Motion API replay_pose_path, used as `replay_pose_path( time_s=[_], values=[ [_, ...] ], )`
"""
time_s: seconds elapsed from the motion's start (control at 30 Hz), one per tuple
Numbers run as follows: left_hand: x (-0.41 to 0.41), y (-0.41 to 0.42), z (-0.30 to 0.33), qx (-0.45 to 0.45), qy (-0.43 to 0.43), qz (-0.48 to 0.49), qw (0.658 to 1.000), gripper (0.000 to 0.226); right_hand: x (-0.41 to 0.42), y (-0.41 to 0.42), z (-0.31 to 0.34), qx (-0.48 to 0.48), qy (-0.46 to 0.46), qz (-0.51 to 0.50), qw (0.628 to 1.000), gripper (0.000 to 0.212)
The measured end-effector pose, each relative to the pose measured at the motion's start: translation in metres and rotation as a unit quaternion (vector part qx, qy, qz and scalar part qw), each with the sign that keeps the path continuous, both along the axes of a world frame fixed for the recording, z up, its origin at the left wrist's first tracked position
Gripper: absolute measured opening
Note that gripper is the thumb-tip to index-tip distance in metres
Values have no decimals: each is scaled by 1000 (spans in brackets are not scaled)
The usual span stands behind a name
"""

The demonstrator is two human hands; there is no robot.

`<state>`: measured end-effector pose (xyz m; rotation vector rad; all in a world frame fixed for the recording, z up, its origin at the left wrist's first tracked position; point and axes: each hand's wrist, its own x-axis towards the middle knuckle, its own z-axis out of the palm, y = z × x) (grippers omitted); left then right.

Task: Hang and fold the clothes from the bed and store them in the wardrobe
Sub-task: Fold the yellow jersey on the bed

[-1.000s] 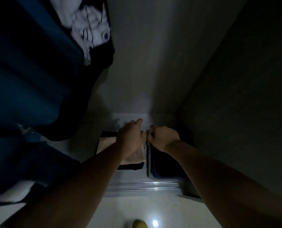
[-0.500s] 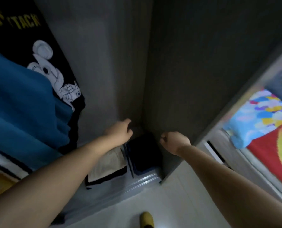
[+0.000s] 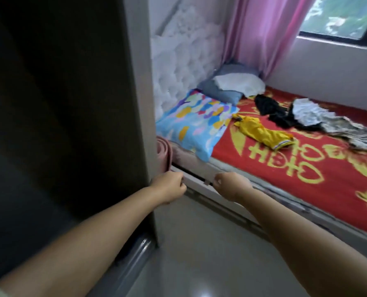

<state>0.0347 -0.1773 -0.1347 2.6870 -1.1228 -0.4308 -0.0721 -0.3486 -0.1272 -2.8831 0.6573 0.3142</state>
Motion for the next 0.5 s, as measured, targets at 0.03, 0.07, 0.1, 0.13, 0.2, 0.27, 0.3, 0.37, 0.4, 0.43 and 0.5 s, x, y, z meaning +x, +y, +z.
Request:
replay_pose_path(
  time_s=[0.03,0.07,0.1,0.13,0.2,0.27,0.3,0.37,0.4,0.43,0.5],
  values=[
    [-4,-20,3,1,-5,-18,1000,32,-9,-17,2,-6,1,-13,1000,33],
    [-10,-46,7,1,-8,-38,999,33,-20,-39,5,-11,1,-29,1000,33],
    [-14,-68,9,2,-10,-55,998,35,-30,-58,6,-13,3,-44,999,32],
    [-20,-96,12,2,-9,-73,997,36,-42,-81,7,-13,4,-61,998,33],
    [-31,-144,16,-1,-8,-98,995,38,-62,-124,8,-3,5,-91,996,33],
    [-42,-190,17,-5,-2,-117,993,38,-79,-166,7,0,5,-112,994,33],
    [-50,-215,17,-4,4,-125,992,38,-88,-190,6,-4,4,-122,993,35],
    [-67,-269,19,1,8,-146,989,39,-108,-236,6,-9,4,-144,989,37],
    [-73,-288,20,0,9,-153,988,40,-115,-251,5,-8,8,-150,989,37],
    [-80,-310,21,-3,14,-159,987,40,-124,-270,6,-8,12,-155,988,37],
    [-93,-353,19,-2,28,-169,985,38,-140,-308,9,0,16,-165,986,34]
  ],
)
